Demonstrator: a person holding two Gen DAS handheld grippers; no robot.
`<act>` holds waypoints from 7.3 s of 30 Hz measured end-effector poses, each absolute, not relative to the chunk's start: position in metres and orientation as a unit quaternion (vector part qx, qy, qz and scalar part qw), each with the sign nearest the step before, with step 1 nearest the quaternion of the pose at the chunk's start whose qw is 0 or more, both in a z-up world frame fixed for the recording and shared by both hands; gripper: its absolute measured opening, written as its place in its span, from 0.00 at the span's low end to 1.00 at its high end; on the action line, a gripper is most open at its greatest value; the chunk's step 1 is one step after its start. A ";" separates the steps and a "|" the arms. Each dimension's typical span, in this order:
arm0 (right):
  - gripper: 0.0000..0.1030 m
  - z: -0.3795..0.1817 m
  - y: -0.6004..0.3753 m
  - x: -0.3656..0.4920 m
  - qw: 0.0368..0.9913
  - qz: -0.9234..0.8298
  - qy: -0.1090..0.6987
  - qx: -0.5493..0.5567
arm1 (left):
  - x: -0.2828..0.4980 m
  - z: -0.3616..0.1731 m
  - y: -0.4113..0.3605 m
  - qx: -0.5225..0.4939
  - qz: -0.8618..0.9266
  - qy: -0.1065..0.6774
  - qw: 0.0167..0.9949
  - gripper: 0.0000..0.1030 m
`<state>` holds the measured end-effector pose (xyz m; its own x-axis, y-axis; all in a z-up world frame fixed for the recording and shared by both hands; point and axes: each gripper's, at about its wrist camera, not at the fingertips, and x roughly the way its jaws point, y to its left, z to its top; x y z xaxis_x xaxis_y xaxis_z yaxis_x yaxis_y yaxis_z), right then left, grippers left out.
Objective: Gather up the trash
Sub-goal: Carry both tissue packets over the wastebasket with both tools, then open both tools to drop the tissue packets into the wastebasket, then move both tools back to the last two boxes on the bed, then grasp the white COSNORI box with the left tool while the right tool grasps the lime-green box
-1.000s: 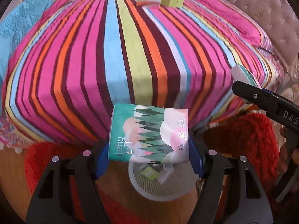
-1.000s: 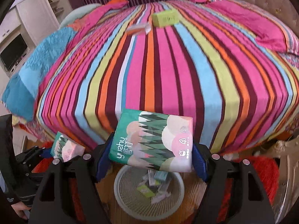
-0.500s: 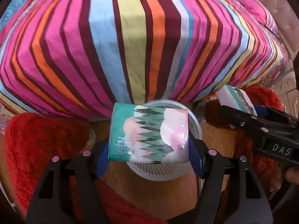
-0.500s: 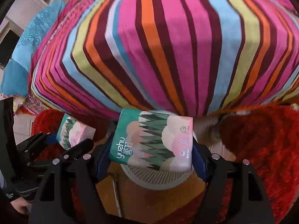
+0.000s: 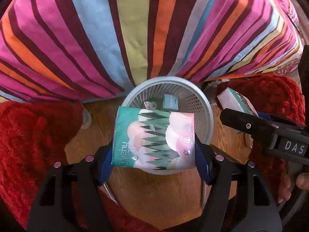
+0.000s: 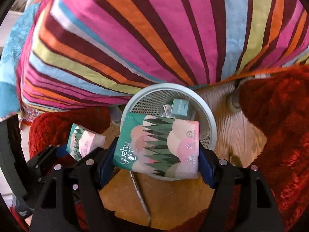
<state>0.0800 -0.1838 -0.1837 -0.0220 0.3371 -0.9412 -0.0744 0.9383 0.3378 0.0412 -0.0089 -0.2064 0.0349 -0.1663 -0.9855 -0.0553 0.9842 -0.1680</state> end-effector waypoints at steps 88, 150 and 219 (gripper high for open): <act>0.93 -0.028 -0.191 0.150 0.923 0.121 0.360 0.069 | 0.118 -0.085 0.050 -0.103 0.072 0.506 0.853 0.86; 0.93 -0.029 -0.094 0.454 0.887 0.100 0.444 0.075 | 0.449 -0.077 0.036 -0.077 -0.041 0.453 0.887 0.92; 0.53 -0.021 -0.189 0.271 0.889 0.143 0.429 0.068 | 0.270 -0.054 0.053 -0.147 -0.003 0.454 0.879 0.78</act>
<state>0.2708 -0.1894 -0.0212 0.5909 0.3121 -0.7439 -0.1954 0.9501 0.2433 0.2698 0.0527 -0.0544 0.5877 -0.1382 -0.7972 -0.1292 0.9566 -0.2610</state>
